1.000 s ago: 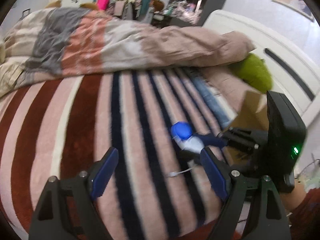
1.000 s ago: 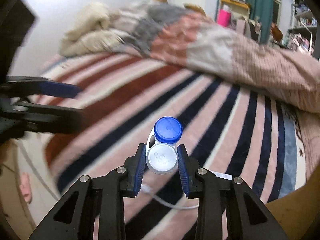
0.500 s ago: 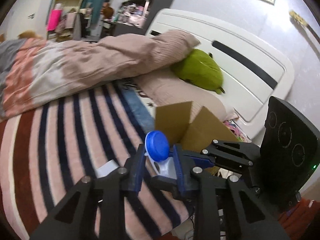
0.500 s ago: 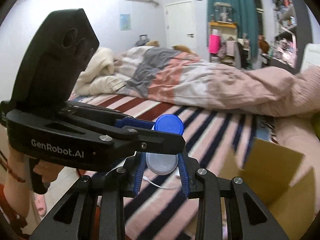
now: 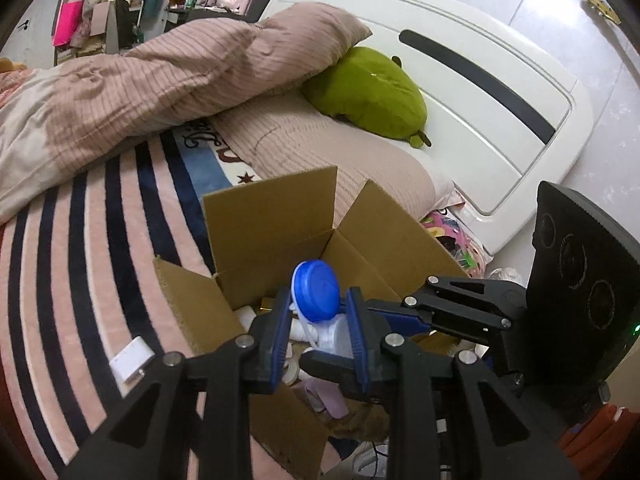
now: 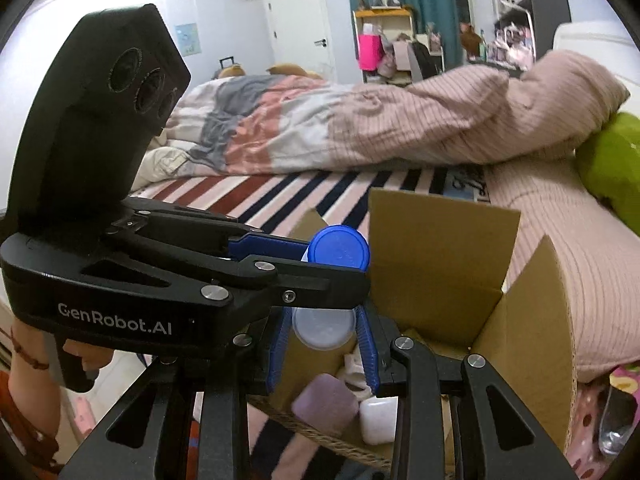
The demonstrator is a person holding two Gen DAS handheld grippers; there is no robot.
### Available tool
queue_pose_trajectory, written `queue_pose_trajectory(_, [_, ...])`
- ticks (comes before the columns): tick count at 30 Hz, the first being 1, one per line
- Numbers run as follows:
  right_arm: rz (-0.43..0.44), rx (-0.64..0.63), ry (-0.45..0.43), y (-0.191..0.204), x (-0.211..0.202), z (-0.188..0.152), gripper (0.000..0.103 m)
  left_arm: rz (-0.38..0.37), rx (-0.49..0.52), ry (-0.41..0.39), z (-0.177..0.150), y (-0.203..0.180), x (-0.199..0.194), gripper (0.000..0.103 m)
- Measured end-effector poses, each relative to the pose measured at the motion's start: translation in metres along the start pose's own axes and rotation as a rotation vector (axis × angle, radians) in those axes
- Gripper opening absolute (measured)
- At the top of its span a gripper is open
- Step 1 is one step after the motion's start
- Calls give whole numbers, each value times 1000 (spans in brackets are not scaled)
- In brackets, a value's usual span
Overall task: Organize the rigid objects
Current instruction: 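Lower the lens case into the cardboard box and open the right gripper, then grasp the white USB hub with the right gripper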
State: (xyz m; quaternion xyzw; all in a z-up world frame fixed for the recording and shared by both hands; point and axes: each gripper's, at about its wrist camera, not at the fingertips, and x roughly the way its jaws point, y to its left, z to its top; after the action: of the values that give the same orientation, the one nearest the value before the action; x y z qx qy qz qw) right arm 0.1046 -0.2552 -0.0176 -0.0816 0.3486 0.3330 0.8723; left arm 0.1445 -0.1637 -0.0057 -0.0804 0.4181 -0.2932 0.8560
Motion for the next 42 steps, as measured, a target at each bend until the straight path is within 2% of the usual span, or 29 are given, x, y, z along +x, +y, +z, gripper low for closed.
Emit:
queue_pose_trajectory(2, [-1,3,8,-4,-1,-3,27,3,-4,-1,0,1,1,27])
queue_pose_trajectory(4, [-17,-8,3,-6,-1,-3,29,24,-1,-5,-1,2,1,53])
queue_pose_trajectory(7, [-51,-16,2,-6,-2,-4,46,57,8,-26,-3,3,-10,60])
queue_pose_trajectory(8, [-50,-12,4,-7,-2,-4,48,64,4,-32,-4,4,-14,62])
queue_pose_trajectory(10, [-50,-13,5,-4,-4,-4,49,94,-1,-52,-7,6,-26,72])
queue_pose_trajectory(17, [-59,-39,1,17,-12,1,50,169,-25,-132,-25,19,-81,73])
queue_pose_trajectory(21, [-52,-65,-1,38,-11,7,50,216,-45,-172,-39,35,-112,77])
queue_pose_trajectory(26, [-17,-118,3,77,3,16,50,284,-93,-210,-61,71,-147,78])
queue_pose_trajectory(31, [51,-172,36,121,34,23,50,367,-147,-225,-90,117,-175,79])
queue_pose_trajectory(34, [86,-201,80,144,63,22,50,395,-187,-220,-109,146,-181,80])
queue_pose_trajectory(38, [92,-184,149,157,105,14,50,400,-252,-197,-136,178,-172,80])
queue_pose_trajectory(40, [75,-151,180,155,125,8,50,389,-273,-173,-148,191,-161,80])
queue_pose_trajectory(42, [8,-110,210,146,148,2,52,384,-296,-147,-158,202,-149,80])
